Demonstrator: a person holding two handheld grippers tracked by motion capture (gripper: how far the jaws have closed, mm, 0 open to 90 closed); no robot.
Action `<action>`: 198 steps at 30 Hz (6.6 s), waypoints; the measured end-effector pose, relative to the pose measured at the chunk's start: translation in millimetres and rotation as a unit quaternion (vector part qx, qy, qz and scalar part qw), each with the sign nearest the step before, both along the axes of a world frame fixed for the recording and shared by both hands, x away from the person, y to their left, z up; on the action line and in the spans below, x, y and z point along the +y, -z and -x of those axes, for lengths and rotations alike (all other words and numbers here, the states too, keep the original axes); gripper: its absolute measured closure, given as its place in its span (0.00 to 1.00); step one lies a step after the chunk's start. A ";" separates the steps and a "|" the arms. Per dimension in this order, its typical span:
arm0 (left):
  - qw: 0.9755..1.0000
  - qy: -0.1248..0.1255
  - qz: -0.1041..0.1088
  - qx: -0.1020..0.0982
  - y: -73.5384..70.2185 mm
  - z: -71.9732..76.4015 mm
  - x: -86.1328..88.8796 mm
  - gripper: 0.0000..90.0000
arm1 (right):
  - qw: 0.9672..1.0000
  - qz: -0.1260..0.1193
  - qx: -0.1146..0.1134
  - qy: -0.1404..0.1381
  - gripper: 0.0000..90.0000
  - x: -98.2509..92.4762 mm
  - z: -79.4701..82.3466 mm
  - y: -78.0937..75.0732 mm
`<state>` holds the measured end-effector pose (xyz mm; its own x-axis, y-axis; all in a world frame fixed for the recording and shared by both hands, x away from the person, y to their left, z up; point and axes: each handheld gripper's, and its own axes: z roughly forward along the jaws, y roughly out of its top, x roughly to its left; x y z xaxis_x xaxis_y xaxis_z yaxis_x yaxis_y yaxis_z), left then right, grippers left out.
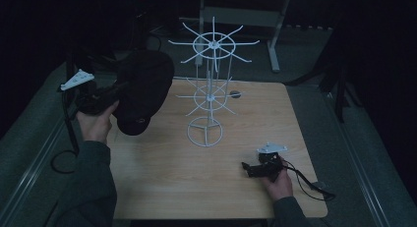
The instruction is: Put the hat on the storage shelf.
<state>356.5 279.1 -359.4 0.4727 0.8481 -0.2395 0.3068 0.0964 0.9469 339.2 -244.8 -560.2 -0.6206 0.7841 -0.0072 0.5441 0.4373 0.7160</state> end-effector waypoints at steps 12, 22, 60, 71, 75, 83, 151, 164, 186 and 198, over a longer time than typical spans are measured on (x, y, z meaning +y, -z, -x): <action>1.000 0.010 0.020 -0.018 -7.2 1.0 -0.4 0.94 | 1.000 0.000 0.000 0.000 0.12 0.0 0.0 0.0; 0.999 0.018 0.033 -0.027 -12.2 1.2 0.5 0.94 | 1.000 0.000 0.001 0.000 0.12 0.0 0.0 -0.1; 0.994 0.058 0.077 -0.060 -29.4 7.6 13.8 0.94 | 1.000 0.000 0.002 0.000 0.12 0.0 0.1 -0.1; 0.991 0.071 0.092 -0.063 -30.4 6.6 17.4 0.94 | 1.000 0.000 0.002 0.000 0.12 0.0 0.1 -0.1; 0.991 0.071 0.095 -0.065 -31.6 6.8 17.8 0.94 | 1.000 0.000 0.002 0.000 0.12 0.1 0.0 -0.1; 0.990 0.075 0.098 -0.070 -35.5 8.6 19.8 0.94 | 1.000 0.000 0.002 0.000 0.12 0.1 0.0 -0.1; 0.971 0.131 0.157 -0.122 -53.0 22.3 20.6 0.94 | 1.000 0.000 0.002 0.000 0.12 0.3 -0.1 -0.1; 0.971 0.150 0.146 -0.119 -54.9 17.8 8.8 0.94 | 1.000 -0.001 0.002 0.000 0.12 0.3 0.0 -0.2; 0.975 0.171 0.126 -0.061 -30.9 -9.2 -7.2 0.93 | 1.000 -0.001 0.003 0.000 0.12 0.3 0.0 -0.2; 0.978 0.179 0.106 -0.029 -27.1 -14.8 -12.2 0.84 | 1.000 0.000 0.002 -0.001 0.12 0.2 0.0 -0.1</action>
<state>371.3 266.9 -332.3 0.7480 0.5601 -0.3561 0.3030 0.1892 0.9340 339.2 -244.6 -560.0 -0.6216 0.7834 -0.0039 0.5469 0.4374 0.7139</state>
